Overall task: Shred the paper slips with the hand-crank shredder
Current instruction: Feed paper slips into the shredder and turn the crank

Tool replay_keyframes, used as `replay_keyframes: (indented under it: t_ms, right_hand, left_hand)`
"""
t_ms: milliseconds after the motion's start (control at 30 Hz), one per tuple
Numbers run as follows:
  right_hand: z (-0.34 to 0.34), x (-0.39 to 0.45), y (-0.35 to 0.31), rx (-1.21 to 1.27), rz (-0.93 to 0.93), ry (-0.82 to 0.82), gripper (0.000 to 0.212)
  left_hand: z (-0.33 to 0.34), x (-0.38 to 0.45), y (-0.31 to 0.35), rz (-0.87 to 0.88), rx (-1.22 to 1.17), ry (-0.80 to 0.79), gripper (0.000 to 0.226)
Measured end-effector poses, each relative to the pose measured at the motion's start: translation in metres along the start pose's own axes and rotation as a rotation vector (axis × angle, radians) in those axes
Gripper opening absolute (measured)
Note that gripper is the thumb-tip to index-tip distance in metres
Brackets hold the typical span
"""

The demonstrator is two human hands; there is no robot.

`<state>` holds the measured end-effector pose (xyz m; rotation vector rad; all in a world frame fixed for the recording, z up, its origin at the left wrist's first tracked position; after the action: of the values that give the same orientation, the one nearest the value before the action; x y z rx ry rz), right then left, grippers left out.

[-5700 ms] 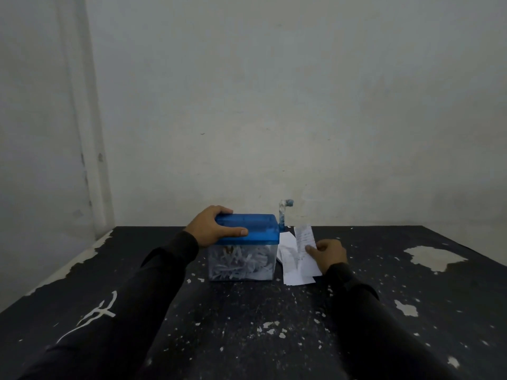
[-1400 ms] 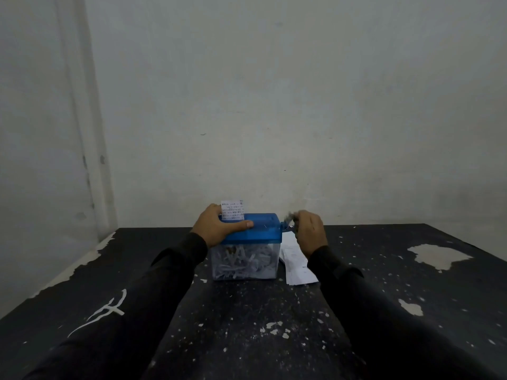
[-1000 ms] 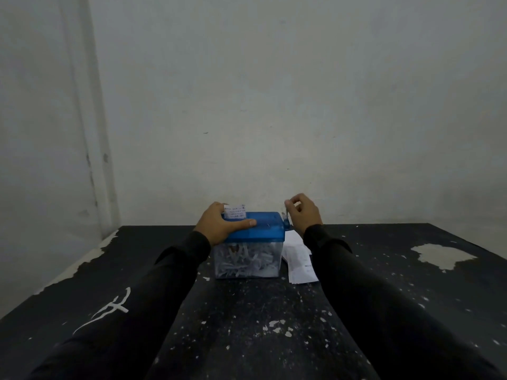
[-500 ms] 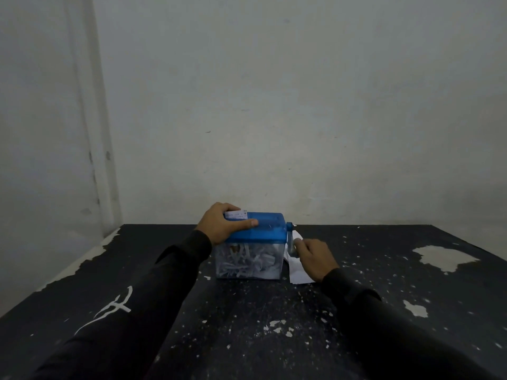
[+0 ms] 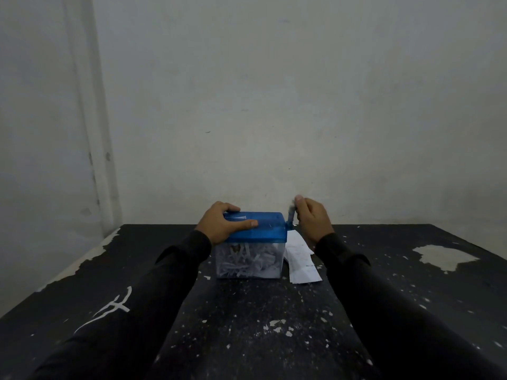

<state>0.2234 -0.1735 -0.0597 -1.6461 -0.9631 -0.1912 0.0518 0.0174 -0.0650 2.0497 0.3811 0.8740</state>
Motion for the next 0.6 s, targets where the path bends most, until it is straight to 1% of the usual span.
replay_keyframes:
  t_ms: [100, 133, 200, 267, 400, 467, 600]
  right_hand:
    - [0.007, 0.019, 0.013, -0.018, 0.091, -0.002, 0.079]
    - [0.007, 0.021, 0.014, -0.020, 0.127, -0.002, 0.079]
    - [0.008, 0.021, 0.011, -0.046, 0.180, 0.010, 0.062]
    - [0.009, 0.022, 0.016, -0.084, 0.236, 0.016, 0.055]
    - [0.011, 0.021, 0.028, -0.125, 0.326, 0.003, 0.060]
    - [0.008, 0.020, 0.028, -0.142, 0.347, 0.006, 0.058]
    - [0.003, 0.013, 0.041, -0.199, 0.415, -0.052, 0.052]
  left_hand:
    - [-0.001, -0.004, 0.002, 0.007, -0.007, -0.021, 0.083]
    - [-0.002, -0.005, 0.002, 0.011, -0.011, -0.029, 0.090]
    - [-0.002, -0.006, 0.003, 0.018, -0.013, -0.032, 0.099]
    - [-0.002, -0.007, 0.004, 0.017, -0.015, -0.030, 0.101]
    - [-0.002, -0.007, 0.004, 0.016, -0.007, -0.031, 0.103]
    - [-0.003, -0.007, 0.005, 0.017, -0.008, -0.028, 0.104]
    - [-0.001, -0.008, 0.003, 0.016, -0.024, -0.026, 0.104]
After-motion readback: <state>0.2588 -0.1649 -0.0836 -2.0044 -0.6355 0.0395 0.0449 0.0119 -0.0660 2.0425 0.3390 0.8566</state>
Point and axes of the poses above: each hand's wrist, its own x-axis towards the middle knuckle, its own z-axis out of the palm, y = z × x, the point moved 2 cm from there along x, towards the middle knuckle, and after that the axes turned 8 degrees about -x, right-handed, at the moved point
